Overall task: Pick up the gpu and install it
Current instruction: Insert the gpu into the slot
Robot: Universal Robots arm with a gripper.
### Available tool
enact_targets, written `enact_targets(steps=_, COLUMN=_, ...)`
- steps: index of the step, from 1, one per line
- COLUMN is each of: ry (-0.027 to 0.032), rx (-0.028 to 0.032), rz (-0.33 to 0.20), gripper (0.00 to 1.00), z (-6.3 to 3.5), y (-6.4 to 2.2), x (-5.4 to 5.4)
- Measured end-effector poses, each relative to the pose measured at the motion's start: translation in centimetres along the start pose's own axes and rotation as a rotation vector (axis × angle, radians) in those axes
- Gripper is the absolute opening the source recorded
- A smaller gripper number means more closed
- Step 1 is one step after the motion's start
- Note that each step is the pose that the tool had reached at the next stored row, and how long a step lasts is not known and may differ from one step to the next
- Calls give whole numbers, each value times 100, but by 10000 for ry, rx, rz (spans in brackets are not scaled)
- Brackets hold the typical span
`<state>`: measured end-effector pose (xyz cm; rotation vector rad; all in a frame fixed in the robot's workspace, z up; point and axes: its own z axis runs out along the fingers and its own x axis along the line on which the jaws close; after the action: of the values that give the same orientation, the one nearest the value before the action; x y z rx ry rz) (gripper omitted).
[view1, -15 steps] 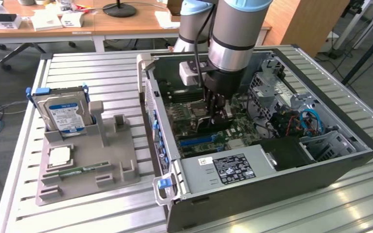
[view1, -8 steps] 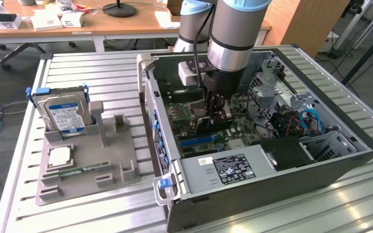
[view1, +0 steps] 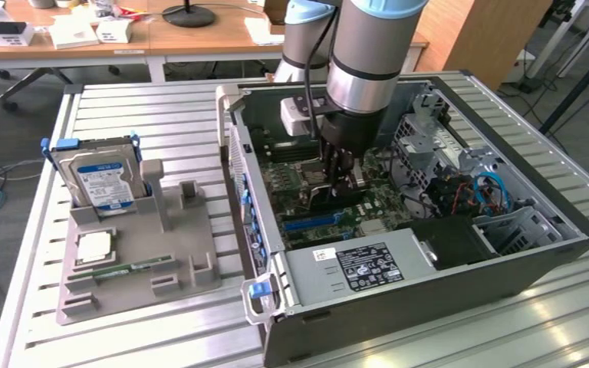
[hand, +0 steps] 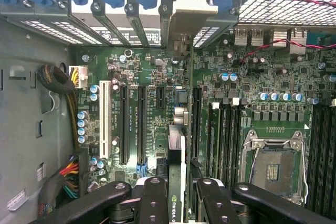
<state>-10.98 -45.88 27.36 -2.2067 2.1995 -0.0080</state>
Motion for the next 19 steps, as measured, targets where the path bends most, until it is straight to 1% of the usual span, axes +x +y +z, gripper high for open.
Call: enact_targets(steps=19, ry=0, rx=1, rz=-1, gripper=26, z=-1, y=33, x=0)
